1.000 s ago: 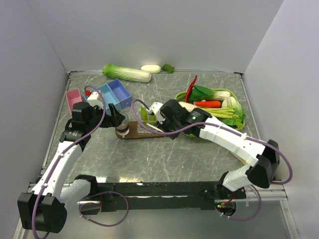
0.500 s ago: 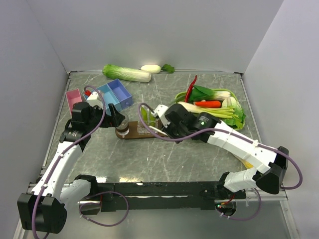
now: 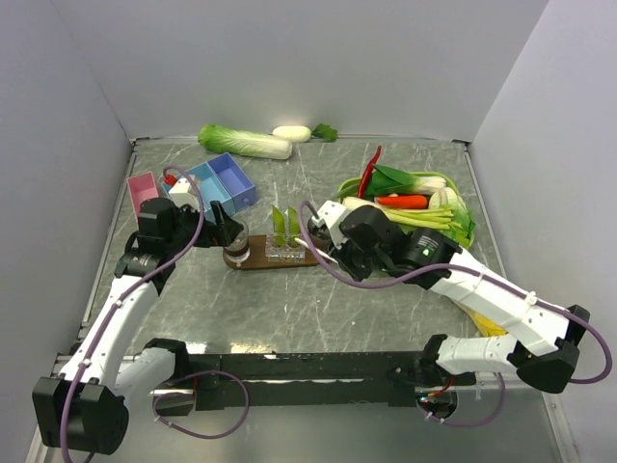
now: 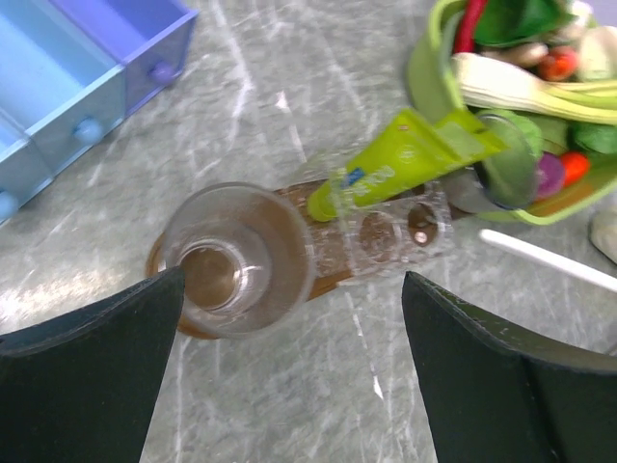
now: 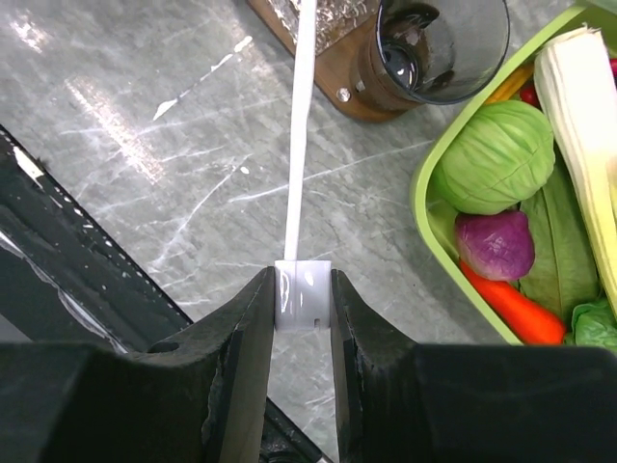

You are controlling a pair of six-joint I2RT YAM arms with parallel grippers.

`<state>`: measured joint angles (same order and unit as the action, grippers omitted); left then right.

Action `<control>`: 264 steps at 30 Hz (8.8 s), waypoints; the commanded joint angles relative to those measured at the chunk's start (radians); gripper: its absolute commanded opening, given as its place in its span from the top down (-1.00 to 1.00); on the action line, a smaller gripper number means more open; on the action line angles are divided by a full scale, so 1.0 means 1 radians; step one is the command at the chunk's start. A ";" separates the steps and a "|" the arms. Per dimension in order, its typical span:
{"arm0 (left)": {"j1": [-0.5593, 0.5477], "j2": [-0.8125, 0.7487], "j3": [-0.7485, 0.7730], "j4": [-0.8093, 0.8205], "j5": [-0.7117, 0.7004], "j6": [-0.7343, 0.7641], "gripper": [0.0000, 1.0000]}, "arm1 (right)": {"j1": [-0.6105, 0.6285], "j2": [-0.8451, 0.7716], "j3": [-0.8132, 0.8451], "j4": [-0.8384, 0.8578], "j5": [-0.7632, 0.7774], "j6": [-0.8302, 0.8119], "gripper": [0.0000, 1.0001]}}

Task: Prepare toiletry sets of a toothbrush and toothpaste on the tray
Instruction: Pick up the toothbrush from the toothpaste holder, then place the toothbrush in the toothpaste holder.

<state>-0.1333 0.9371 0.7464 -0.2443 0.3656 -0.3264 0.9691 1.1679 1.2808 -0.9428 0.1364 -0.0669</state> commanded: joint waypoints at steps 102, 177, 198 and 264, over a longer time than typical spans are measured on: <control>-0.752 -0.040 -0.018 0.073 0.023 0.262 0.98 | -0.363 -0.286 -0.479 0.826 -0.672 0.868 -0.11; -0.281 -0.120 0.014 0.192 -0.097 0.018 -0.99 | -0.314 -0.470 -0.492 0.739 -0.138 0.529 1.00; -0.127 0.005 0.027 0.138 -0.160 -0.005 -0.99 | -0.102 -0.275 -0.492 0.938 0.147 0.352 1.00; -0.121 -0.004 0.025 0.151 -0.091 0.001 -0.99 | 0.042 0.134 -0.353 1.112 0.279 0.139 1.00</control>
<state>-0.2573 0.9470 0.7315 -0.1238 0.2527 -0.3199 0.9939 1.2781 0.8635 0.1184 0.3813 0.1081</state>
